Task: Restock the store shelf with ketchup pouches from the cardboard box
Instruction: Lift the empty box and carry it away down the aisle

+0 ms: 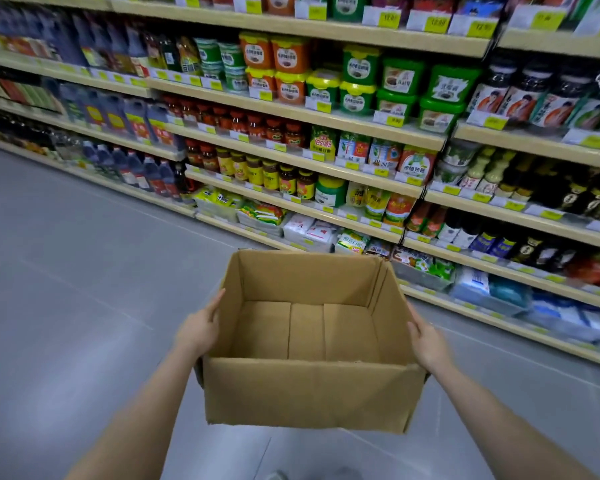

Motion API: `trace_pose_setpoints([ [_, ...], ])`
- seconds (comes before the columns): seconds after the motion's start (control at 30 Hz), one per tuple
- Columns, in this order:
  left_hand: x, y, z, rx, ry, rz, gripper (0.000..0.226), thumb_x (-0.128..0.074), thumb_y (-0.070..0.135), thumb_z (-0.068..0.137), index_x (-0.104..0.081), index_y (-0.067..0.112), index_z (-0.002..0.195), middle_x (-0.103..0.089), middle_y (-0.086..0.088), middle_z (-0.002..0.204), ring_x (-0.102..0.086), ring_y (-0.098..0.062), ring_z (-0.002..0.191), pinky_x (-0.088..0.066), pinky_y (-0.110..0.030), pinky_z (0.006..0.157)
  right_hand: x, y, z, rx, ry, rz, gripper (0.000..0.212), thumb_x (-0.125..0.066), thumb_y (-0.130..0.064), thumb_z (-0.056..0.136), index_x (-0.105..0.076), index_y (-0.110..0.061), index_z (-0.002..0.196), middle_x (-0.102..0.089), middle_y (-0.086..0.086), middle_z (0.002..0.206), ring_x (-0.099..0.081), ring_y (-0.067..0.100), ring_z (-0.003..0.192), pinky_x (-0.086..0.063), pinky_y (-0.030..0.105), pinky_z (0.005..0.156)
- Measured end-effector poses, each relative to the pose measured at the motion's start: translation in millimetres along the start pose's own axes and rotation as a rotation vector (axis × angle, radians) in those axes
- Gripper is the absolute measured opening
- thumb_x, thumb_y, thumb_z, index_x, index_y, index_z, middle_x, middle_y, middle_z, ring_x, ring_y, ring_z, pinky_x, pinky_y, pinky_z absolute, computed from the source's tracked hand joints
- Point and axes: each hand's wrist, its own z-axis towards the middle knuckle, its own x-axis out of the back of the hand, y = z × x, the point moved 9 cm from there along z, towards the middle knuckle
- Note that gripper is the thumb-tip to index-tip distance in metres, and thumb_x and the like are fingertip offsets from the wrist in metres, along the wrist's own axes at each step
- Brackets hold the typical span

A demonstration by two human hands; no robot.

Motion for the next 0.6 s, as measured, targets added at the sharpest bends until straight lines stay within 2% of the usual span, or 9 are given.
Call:
trace_pose_setpoints([
  [0.07, 3, -7, 21, -0.015, -0.030, -0.026, 0.048, -0.025, 0.025, 0.100, -0.017, 0.043, 0.144, -0.060, -0.018, 0.122, -0.058, -0.034, 0.100, -0.045, -0.038, 0.081, -7, -9, 6, -0.031, 0.009, 0.012, 0.047, -0.033, -0.021, 0.099, -0.025, -0.039, 0.142, -0.061, 0.016, 0.123, -0.058, 0.036, 0.108, -0.042, 0.035, 0.079],
  [0.2, 5, -2, 71, -0.069, -0.054, -0.025, 0.049, -0.027, 0.022, 0.100, -0.018, 0.039, 0.145, -0.059, -0.019, 0.124, -0.058, -0.037, 0.104, -0.045, -0.040, 0.083, -15, -20, 31, -0.078, -0.013, 0.030, 0.047, -0.034, -0.022, 0.099, -0.024, -0.035, 0.143, -0.056, 0.016, 0.130, -0.056, 0.036, 0.113, -0.044, 0.039, 0.089],
  [0.33, 11, 6, 110, -0.103, -0.050, -0.015, 0.049, -0.029, 0.022, 0.100, -0.019, 0.039, 0.145, -0.064, -0.020, 0.115, -0.060, -0.037, 0.095, -0.046, -0.040, 0.076, -17, -33, 54, -0.091, -0.004, 0.047, 0.050, -0.039, -0.025, 0.097, -0.021, -0.035, 0.143, -0.056, 0.016, 0.130, -0.056, 0.035, 0.112, -0.043, 0.035, 0.085],
  [0.4, 17, 5, 131, -0.119, -0.043, -0.011, 0.049, -0.028, 0.021, 0.100, -0.018, 0.039, 0.145, -0.064, -0.021, 0.115, -0.060, -0.038, 0.095, -0.046, -0.042, 0.077, -19, -46, 67, -0.101, -0.008, 0.069, 0.052, -0.042, -0.026, 0.096, -0.021, -0.034, 0.143, -0.054, 0.015, 0.132, -0.054, 0.035, 0.115, -0.043, 0.036, 0.088],
  [0.5, 24, -1, 161, -0.126, -0.058, -0.029, 0.049, -0.028, 0.020, 0.100, -0.018, 0.037, 0.145, -0.061, -0.021, 0.119, -0.059, -0.039, 0.101, -0.047, -0.044, 0.082, -26, -67, 86, -0.114, -0.014, 0.034, 0.051, -0.038, -0.026, 0.098, -0.020, -0.033, 0.144, -0.055, 0.016, 0.131, -0.055, 0.036, 0.115, -0.044, 0.039, 0.090],
  [0.6, 32, -9, 198, -0.152, -0.072, -0.036, 0.049, -0.028, 0.021, 0.100, -0.018, 0.038, 0.145, -0.061, -0.022, 0.120, -0.060, -0.038, 0.098, -0.048, -0.043, 0.081, -36, -86, 102, -0.136, 0.005, 0.003, 0.048, -0.033, -0.024, 0.099, -0.019, -0.036, 0.144, -0.059, 0.018, 0.125, -0.058, 0.035, 0.109, -0.045, 0.038, 0.085],
])
